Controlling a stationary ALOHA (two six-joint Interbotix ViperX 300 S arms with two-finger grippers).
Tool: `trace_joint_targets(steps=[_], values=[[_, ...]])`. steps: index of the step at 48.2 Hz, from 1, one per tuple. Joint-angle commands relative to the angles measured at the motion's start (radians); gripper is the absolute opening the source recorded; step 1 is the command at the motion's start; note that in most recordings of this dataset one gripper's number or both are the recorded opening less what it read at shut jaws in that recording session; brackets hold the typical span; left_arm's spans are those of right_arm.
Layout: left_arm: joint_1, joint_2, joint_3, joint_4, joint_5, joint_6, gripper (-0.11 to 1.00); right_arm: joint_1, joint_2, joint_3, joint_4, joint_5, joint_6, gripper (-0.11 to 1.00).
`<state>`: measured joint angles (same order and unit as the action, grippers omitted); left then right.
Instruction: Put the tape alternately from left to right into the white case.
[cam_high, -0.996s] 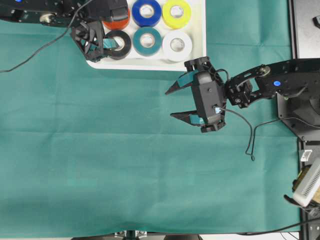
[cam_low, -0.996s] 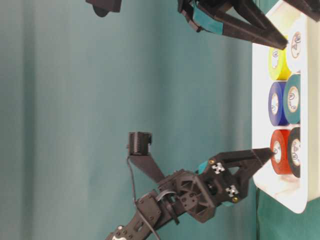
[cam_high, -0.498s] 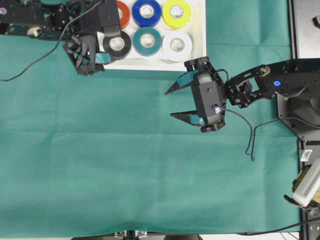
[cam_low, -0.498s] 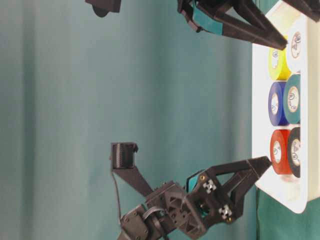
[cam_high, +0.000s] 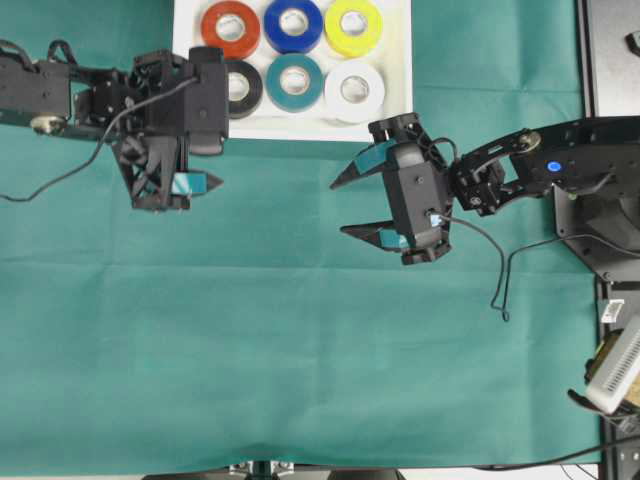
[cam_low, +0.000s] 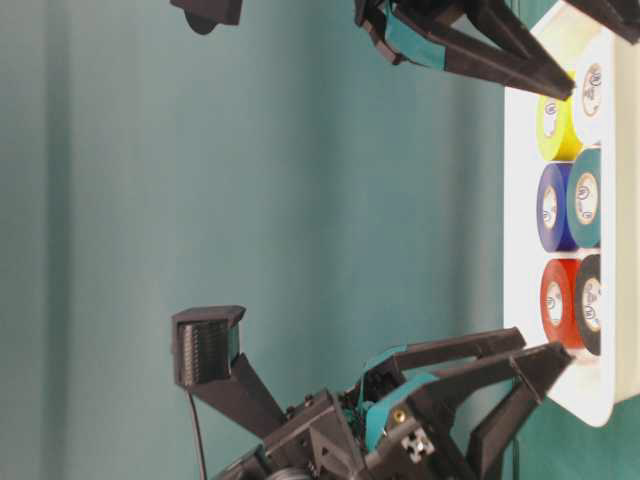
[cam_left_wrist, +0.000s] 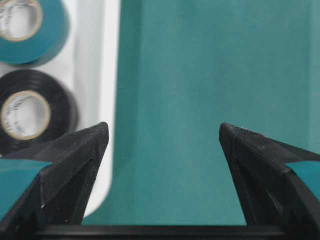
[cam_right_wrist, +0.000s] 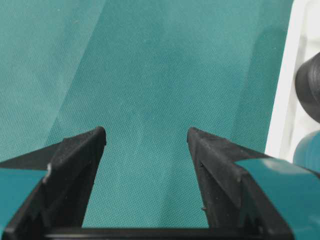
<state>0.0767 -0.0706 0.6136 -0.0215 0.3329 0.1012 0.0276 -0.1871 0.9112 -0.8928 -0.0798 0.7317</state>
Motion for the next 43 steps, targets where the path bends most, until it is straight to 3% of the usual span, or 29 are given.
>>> trace_joint_targets(steps=[1, 43], values=[[-0.017, -0.026, -0.009, 0.003, -0.006, 0.000, 0.54, 0.002, -0.009, -0.015, 0.003, -0.006, 0.000, 0.72], [-0.058, -0.132, 0.080, 0.000, -0.008, -0.005, 0.54, 0.002, -0.147, 0.052, 0.003, 0.023, -0.002, 0.72]])
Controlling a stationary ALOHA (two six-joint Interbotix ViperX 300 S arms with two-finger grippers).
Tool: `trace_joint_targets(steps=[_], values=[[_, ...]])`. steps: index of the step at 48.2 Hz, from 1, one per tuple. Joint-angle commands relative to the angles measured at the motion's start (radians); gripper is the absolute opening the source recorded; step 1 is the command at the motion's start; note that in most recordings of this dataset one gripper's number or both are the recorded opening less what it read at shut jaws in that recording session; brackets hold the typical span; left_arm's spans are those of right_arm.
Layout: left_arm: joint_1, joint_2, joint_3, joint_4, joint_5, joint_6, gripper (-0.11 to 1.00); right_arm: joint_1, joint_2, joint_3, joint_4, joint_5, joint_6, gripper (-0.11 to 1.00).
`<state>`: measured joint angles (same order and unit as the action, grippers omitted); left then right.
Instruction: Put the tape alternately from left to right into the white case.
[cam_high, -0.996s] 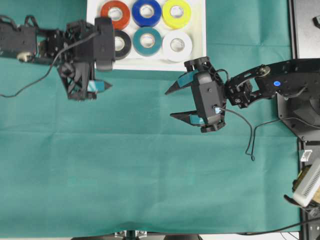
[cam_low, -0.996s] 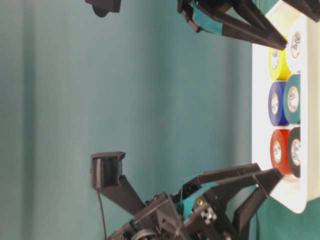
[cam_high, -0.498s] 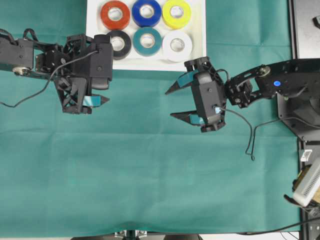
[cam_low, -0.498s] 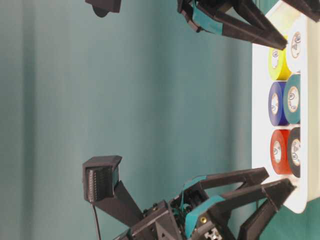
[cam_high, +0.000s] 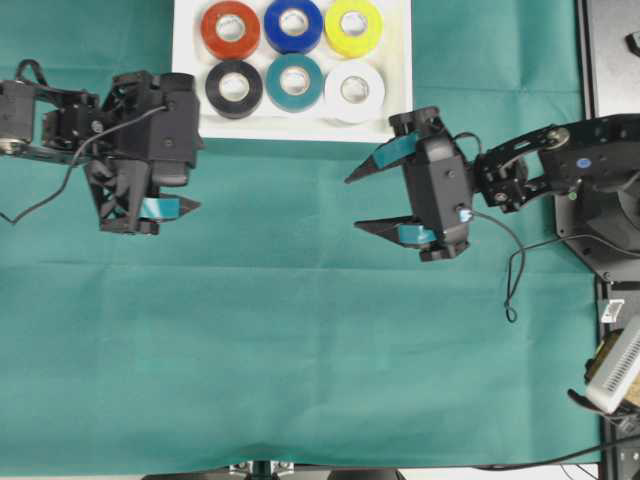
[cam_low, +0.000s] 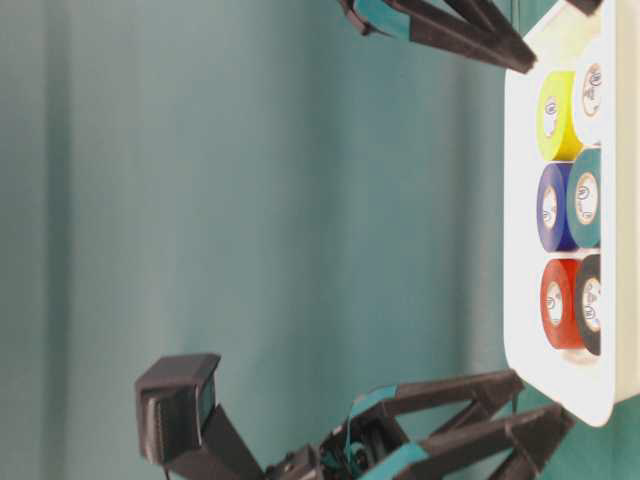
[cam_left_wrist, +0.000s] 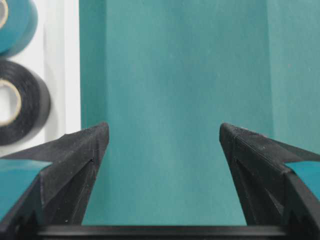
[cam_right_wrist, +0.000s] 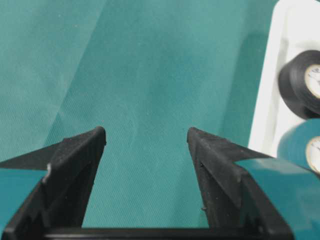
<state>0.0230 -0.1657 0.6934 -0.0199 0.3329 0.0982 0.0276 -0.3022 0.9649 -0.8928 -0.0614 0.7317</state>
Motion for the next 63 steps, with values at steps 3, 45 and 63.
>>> trace_joint_targets(steps=[3, 45, 63], values=[[-0.005, -0.051, 0.014, -0.003, -0.014, -0.002, 0.54, 0.002, -0.048, 0.005, 0.003, 0.009, -0.002, 0.72], [-0.005, -0.295, 0.273, -0.003, -0.196, -0.002, 0.54, -0.006, -0.272, 0.133, 0.003, 0.015, 0.000, 0.72], [-0.003, -0.393, 0.350, -0.003, -0.241, -0.002, 0.54, -0.008, -0.440, 0.230, 0.034, 0.014, 0.000, 0.72]])
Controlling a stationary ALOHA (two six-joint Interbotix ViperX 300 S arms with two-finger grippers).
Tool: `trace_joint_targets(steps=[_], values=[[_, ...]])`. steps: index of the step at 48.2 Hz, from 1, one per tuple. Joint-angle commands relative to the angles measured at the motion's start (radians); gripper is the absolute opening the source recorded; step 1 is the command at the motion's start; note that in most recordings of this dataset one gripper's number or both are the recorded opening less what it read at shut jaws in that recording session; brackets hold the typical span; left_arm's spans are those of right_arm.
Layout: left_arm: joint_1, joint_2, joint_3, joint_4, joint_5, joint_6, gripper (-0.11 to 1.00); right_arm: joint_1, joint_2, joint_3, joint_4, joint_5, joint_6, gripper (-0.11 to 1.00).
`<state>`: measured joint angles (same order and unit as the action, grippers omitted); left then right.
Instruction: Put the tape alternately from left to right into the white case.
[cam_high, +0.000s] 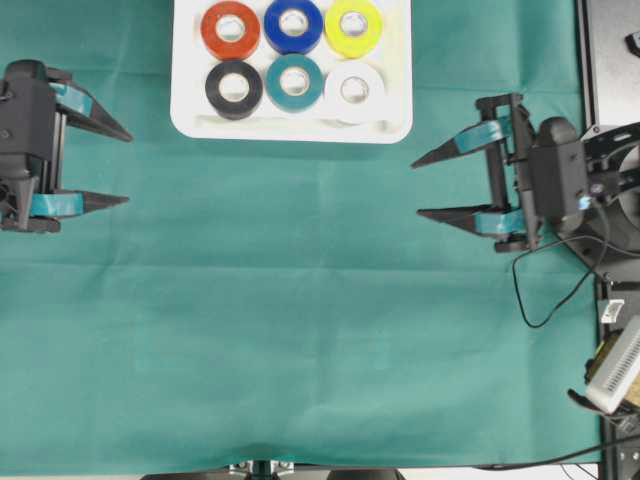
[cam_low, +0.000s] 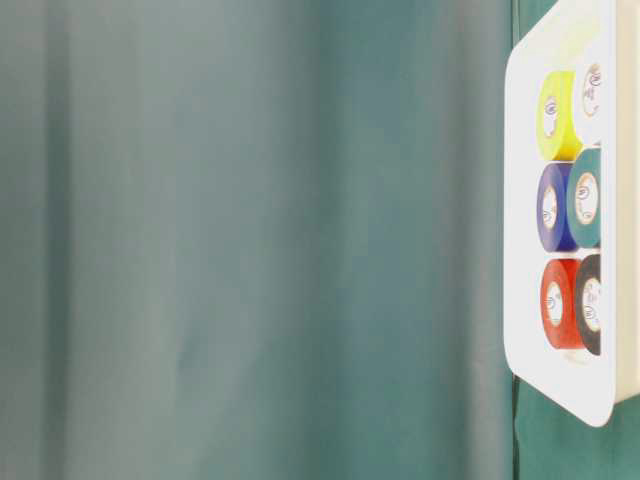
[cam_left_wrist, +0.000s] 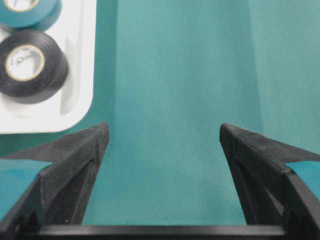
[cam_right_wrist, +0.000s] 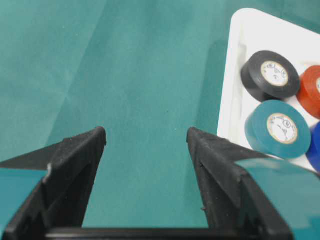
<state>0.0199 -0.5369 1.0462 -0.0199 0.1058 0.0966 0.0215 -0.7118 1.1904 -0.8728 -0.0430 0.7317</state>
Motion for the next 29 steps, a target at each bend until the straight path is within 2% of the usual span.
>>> trace_joint_targets(steps=[1, 20, 29], values=[[-0.002, -0.026, 0.000, -0.003, -0.014, 0.000, 0.54, -0.002, -0.041, 0.011, 0.015, -0.003, 0.000, 0.72], [-0.002, -0.104, 0.057, -0.005, -0.043, -0.006, 0.53, -0.002, -0.247, 0.117, 0.029, -0.003, 0.000, 0.72], [-0.002, -0.120, 0.071, -0.006, -0.057, -0.006, 0.53, -0.002, -0.291, 0.146, 0.029, -0.005, 0.002, 0.72]])
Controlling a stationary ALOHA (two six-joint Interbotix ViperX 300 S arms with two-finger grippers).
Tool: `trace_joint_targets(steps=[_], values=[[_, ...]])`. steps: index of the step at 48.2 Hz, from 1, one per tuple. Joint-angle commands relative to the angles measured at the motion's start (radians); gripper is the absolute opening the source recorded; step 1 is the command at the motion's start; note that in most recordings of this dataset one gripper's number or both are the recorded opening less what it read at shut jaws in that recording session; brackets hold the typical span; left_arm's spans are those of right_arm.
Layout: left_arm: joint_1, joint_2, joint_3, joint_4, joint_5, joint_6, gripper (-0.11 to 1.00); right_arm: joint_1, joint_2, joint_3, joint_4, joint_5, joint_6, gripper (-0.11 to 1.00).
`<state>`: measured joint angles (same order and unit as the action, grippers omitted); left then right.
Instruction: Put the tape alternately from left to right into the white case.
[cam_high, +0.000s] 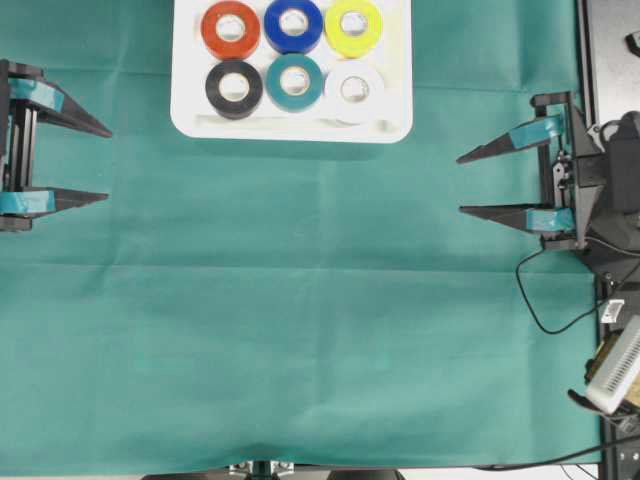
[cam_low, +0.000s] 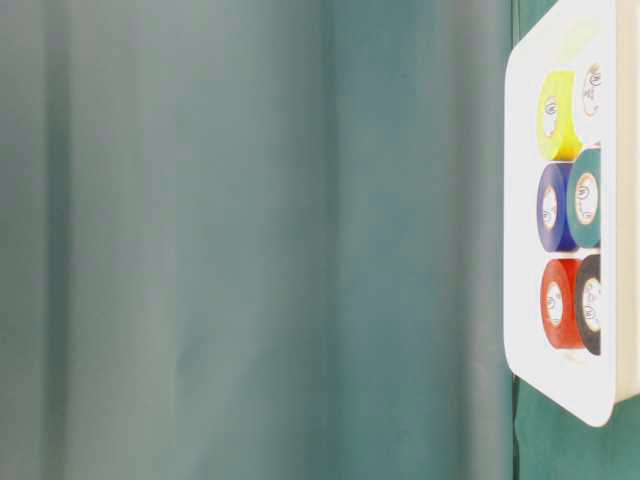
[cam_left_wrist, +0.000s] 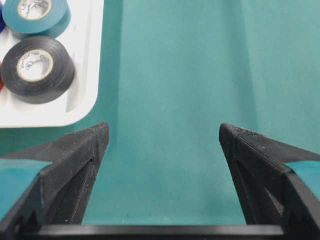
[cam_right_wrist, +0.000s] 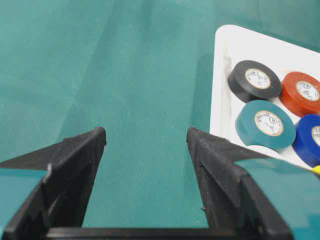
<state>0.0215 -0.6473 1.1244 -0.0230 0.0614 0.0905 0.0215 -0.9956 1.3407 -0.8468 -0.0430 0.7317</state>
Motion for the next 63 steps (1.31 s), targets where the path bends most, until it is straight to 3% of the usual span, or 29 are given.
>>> trace_joint_targets(steps=[1, 63], values=[[-0.003, -0.012, -0.006, -0.002, -0.014, 0.000, 0.53, -0.002, -0.012, 0.000, 0.003, -0.005, 0.002, 0.72], [-0.002, -0.272, 0.163, -0.003, -0.014, -0.002, 0.53, -0.002, -0.112, 0.071, 0.003, -0.003, 0.003, 0.72]])
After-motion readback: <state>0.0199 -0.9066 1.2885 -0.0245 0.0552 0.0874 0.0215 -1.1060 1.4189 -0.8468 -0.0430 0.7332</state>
